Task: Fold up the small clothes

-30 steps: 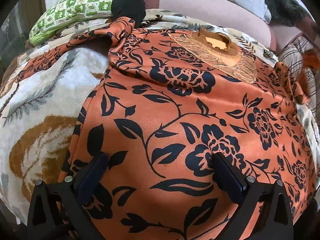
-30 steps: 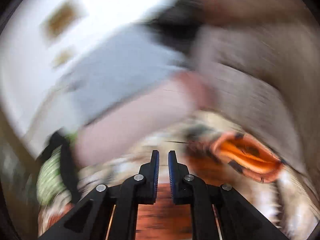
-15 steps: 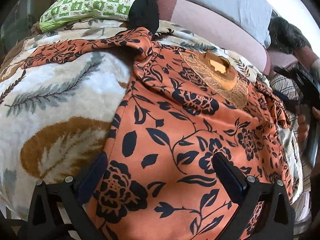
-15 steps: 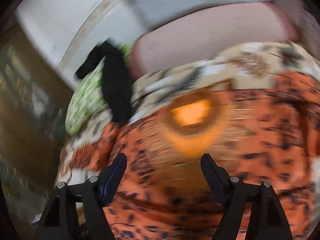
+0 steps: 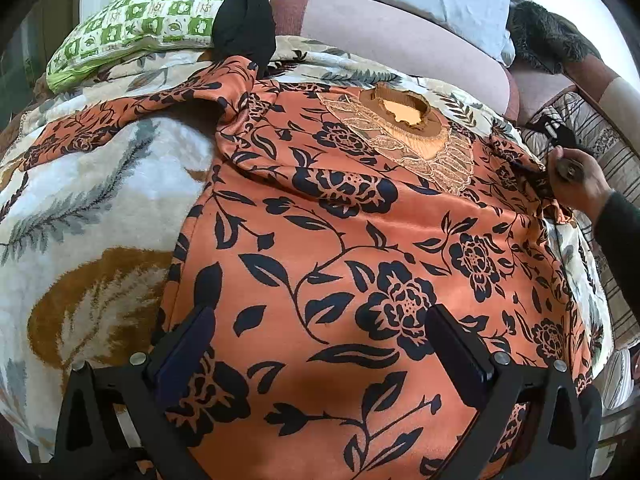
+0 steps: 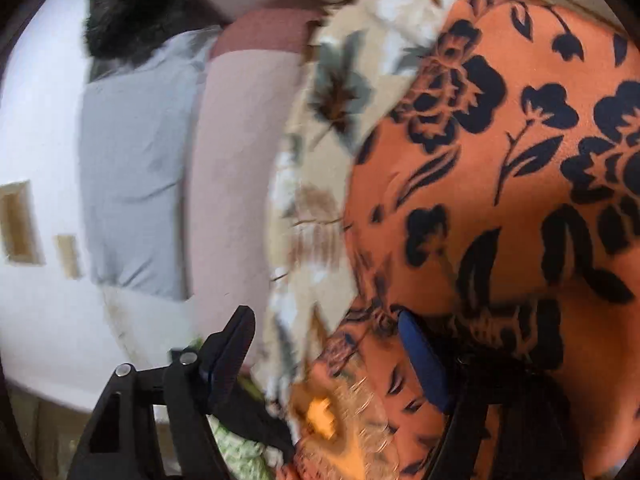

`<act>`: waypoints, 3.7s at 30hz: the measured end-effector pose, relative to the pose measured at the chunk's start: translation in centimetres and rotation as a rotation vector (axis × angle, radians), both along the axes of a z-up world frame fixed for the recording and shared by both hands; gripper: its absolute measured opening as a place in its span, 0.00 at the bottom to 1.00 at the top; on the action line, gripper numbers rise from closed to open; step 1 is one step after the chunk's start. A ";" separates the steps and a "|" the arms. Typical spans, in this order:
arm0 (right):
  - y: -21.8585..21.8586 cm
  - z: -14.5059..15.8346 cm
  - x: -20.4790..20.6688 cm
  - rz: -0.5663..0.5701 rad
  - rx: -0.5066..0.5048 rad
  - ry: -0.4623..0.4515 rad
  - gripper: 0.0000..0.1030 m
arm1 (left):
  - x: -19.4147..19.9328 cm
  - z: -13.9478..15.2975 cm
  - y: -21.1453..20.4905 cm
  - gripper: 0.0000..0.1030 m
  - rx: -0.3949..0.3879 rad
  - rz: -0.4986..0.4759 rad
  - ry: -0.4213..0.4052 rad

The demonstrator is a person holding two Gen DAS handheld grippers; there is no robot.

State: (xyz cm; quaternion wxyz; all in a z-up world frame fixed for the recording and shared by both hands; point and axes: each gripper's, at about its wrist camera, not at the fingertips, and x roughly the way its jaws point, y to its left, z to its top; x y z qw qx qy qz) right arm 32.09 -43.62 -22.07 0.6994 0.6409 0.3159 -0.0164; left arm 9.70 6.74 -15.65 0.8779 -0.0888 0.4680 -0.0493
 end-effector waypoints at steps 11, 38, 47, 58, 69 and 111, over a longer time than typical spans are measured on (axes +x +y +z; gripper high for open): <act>2.0 -1.3 -1.6 -0.128 0.075 0.074 0.77 | -0.5 0.0 1.5 1.00 -0.026 0.025 -0.018; 28.5 4.6 1.3 0.644 -0.047 -0.155 0.67 | -0.5 3.1 5.8 1.00 -0.085 0.172 -0.135; 22.7 0.9 -5.6 0.658 -0.140 -0.077 0.84 | 8.6 4.6 5.2 1.00 -0.183 0.144 -0.141; 12.7 3.2 -10.8 0.538 -0.282 -0.111 0.84 | 21.9 -2.1 3.1 0.96 -0.348 0.224 0.106; 5.9 3.4 -9.5 0.360 -0.428 -0.014 0.84 | 17.1 3.1 2.7 0.05 -0.152 0.209 -0.112; -0.4 0.7 3.7 0.472 -0.414 0.069 0.74 | 17.9 -3.3 2.7 0.10 -0.035 0.140 -0.046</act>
